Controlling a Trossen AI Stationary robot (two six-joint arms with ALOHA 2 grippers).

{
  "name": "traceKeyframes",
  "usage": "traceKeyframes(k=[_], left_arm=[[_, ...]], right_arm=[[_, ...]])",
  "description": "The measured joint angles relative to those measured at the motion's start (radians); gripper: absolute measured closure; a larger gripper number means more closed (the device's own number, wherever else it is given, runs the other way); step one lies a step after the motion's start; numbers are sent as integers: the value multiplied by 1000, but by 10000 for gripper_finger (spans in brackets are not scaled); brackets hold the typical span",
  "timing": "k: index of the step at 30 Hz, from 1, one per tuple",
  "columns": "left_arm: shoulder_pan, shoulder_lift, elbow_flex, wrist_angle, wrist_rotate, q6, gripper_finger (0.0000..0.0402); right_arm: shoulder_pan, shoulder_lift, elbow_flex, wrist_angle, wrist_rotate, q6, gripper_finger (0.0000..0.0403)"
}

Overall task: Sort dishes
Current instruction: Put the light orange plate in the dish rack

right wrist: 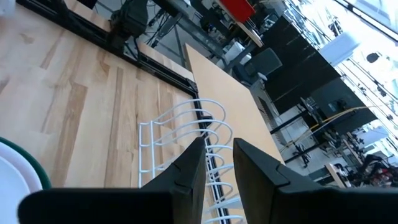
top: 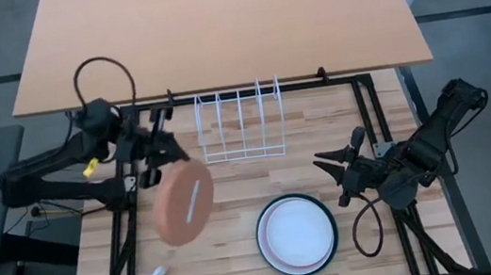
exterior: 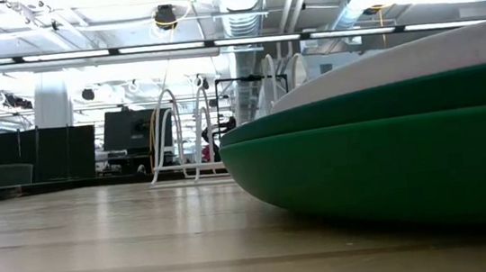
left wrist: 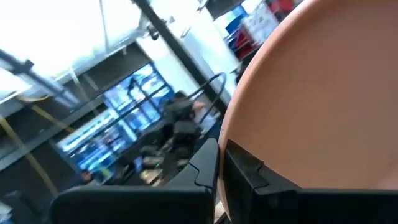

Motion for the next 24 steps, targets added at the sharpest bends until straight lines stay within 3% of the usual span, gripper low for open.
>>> traceKeyframes(k=[5, 8, 24], left_arm=[[109, 65, 0, 91, 200, -116, 393], [141, 115, 1, 157, 269, -195, 393], [211, 316, 1, 399, 284, -423, 393]], right_arm=[[0, 0, 0, 0, 0, 0, 316], [0, 0, 0, 0, 0, 0, 316], [0, 0, 0, -1, 0, 1, 316]])
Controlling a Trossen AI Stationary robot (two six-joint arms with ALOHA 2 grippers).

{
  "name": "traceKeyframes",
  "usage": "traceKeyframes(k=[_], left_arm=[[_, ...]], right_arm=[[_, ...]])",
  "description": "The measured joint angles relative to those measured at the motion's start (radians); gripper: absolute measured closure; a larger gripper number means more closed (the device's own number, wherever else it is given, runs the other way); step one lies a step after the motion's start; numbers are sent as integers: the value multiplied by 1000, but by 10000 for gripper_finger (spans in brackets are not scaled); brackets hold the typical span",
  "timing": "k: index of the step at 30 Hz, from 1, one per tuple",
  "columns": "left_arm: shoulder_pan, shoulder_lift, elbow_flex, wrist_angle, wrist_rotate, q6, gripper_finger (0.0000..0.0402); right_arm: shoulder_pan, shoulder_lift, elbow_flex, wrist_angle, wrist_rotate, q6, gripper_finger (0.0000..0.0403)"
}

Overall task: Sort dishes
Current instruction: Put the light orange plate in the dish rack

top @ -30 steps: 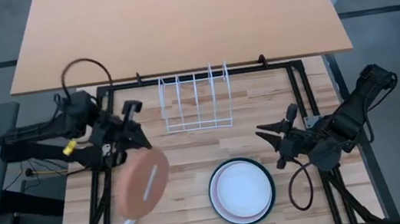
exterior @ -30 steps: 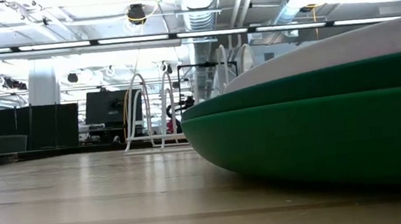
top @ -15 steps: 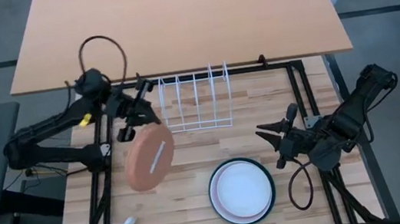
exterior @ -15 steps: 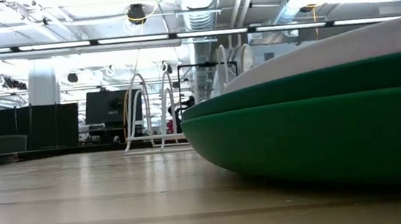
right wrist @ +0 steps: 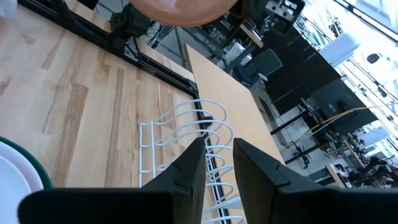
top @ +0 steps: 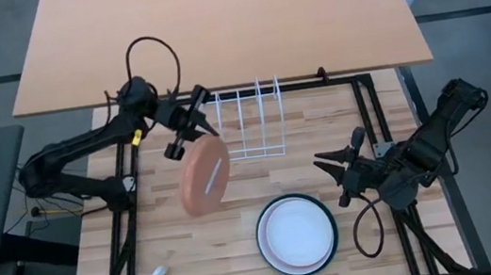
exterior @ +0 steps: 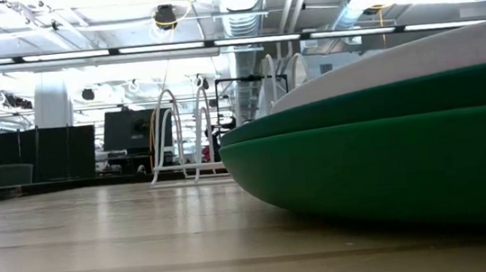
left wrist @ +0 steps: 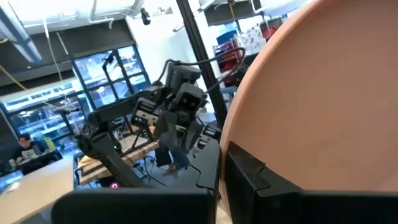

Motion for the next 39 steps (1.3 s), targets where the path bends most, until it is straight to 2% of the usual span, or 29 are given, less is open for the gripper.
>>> traceKeyframes(k=[8, 12, 17, 23, 31, 39], left_arm=[[0, 3, 0, 11, 1, -40, 393], [0, 3, 0, 12, -9, -121, 393], [-9, 3, 0, 77, -195, -417, 393], [-9, 3, 0, 3, -330, -568, 393], [-8, 3, 0, -117, -438, -577, 393], [-8, 3, 0, -128, -444, -572, 393]], right_arm=[[0, 0, 0, 0, 0, 0, 316], [0, 0, 0, 0, 0, 0, 316], [0, 0, 0, 0, 0, 0, 316], [0, 0, 0, 0, 0, 7, 316], [0, 0, 0, 0, 0, 8, 316], [0, 0, 0, 0, 0, 8, 316]])
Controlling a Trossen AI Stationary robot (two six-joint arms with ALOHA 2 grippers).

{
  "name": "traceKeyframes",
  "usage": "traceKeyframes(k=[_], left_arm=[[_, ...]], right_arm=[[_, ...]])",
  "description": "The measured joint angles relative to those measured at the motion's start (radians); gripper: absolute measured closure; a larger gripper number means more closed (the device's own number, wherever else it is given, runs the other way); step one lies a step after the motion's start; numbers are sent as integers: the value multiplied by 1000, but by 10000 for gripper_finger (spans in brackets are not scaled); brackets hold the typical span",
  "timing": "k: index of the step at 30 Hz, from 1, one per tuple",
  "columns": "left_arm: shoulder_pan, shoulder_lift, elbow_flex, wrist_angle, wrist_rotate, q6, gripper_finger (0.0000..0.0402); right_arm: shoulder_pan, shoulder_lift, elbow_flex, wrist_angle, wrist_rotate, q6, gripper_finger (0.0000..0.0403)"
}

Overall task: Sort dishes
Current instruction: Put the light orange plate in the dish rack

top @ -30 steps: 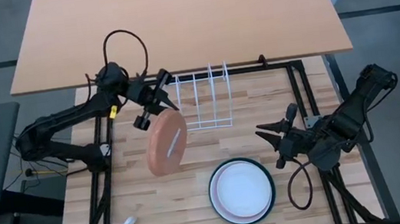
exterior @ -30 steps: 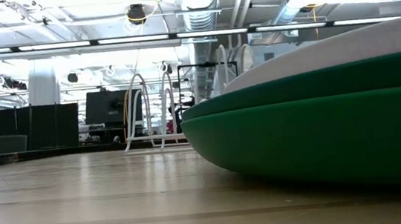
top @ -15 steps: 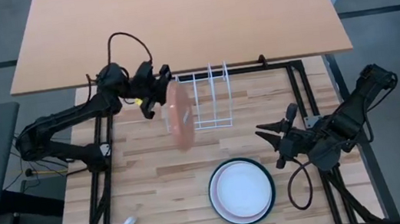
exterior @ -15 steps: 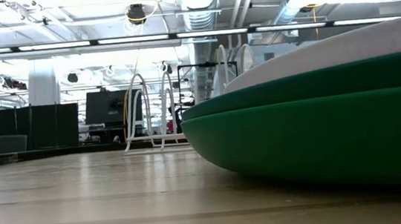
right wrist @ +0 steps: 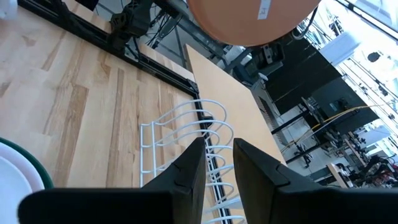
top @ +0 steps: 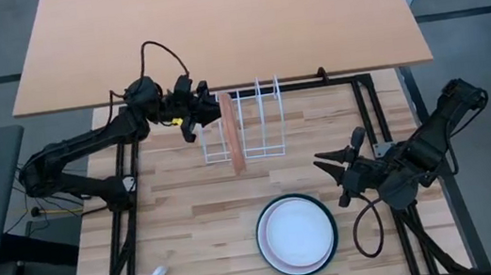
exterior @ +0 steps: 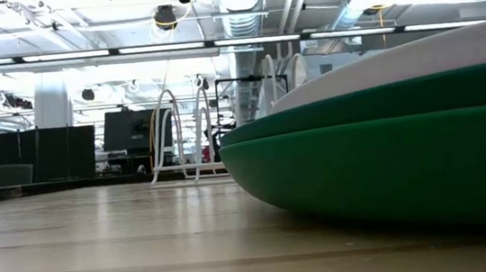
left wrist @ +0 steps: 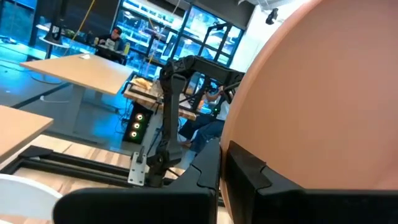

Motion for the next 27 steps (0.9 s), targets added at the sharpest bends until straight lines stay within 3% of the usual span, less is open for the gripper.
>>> traceKeyframes(k=[12, 16, 19, 27], left_arm=[[0, 0, 0, -18, -6, 23, 393], [10, -4, 5, 6, -89, 25, 393], [19, -23, 30, 17, -231, 62, 393], [-75, -124, 44, -16, -892, 432, 393]], right_arm=[[0, 0, 0, 0, 0, 0, 316], [0, 0, 0, 0, 0, 0, 316], [0, 0, 0, -2, 0, 0, 316], [2, 0, 0, -13, 0, 1, 316]])
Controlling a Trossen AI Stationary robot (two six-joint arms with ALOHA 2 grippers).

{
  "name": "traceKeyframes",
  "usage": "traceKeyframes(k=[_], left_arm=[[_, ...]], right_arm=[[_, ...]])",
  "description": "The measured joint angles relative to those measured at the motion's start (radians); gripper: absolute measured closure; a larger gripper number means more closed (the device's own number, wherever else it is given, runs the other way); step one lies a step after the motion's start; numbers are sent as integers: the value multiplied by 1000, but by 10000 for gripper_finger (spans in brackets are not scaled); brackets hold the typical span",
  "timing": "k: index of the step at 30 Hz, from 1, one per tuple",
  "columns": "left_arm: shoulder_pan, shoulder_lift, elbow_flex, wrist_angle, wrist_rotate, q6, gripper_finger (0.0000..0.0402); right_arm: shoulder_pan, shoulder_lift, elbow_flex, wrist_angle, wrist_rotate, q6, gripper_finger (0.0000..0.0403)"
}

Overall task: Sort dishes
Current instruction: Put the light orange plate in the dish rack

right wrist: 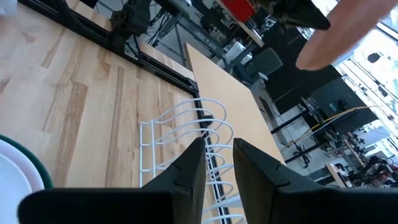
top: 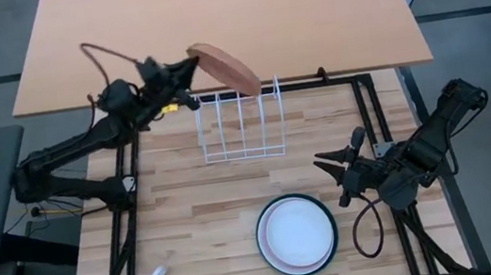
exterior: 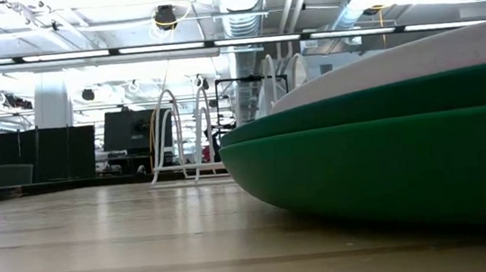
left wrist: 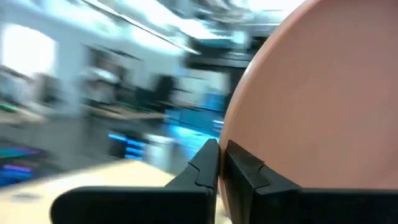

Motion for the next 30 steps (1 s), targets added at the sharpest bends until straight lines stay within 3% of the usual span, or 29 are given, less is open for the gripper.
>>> traceKeyframes(k=[7, 10, 14, 17, 22, 26, 30], left_arm=[[-193, -28, 0, -66, -515, 346, 393], [-255, -20, 0, -64, -664, 400, 393], [-322, -13, 0, -80, -716, 359, 393], [-368, 3, 0, -82, -721, 331, 393], [-424, 51, 0, -85, -757, 328, 393], [-461, 96, 0, -85, -857, 372, 393], [-493, 130, 0, -73, -935, 406, 393]], right_arm=[[-3, 0, 0, -66, 0, 34, 316], [-22, 0, 0, -72, 1, 52, 316], [-85, 0, 0, 27, 28, 52, 316], [-148, 0, -18, 220, 16, 7, 316], [-208, 26, -61, 525, -120, -184, 309], [-218, 102, -63, 738, -131, -377, 279], [-243, 200, -63, 973, -82, -615, 223]])
